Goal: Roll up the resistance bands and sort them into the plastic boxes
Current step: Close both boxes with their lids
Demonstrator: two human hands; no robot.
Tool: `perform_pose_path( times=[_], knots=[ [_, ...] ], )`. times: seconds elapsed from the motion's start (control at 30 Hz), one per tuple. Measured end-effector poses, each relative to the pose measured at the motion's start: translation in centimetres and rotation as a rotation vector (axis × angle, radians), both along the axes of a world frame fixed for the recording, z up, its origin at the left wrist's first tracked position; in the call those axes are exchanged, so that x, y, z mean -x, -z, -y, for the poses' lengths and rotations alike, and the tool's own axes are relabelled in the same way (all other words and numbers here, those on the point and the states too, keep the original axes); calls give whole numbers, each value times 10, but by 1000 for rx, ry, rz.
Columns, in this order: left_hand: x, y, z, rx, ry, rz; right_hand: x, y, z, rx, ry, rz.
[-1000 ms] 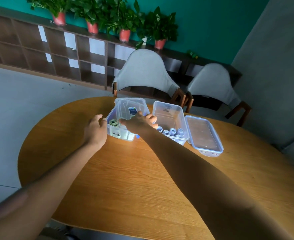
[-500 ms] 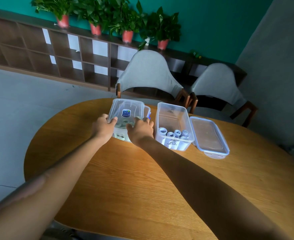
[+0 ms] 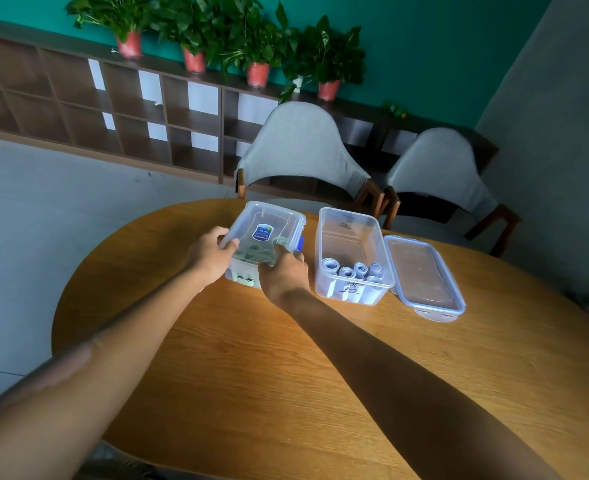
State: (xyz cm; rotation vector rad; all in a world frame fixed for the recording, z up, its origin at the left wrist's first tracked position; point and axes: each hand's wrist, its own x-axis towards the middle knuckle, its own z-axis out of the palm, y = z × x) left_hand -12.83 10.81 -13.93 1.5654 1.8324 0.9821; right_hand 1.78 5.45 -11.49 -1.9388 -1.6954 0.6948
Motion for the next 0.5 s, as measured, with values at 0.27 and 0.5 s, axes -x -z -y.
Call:
perform_pose_path(
  times=[0.27, 0.5],
  knots=[
    [3, 8, 22, -18, -112, -46, -10, 7, 9, -113, -76, -12],
    [8, 7, 29, -18, -170, -114, -13, 7, 8, -157, -92, -18]
  ],
)
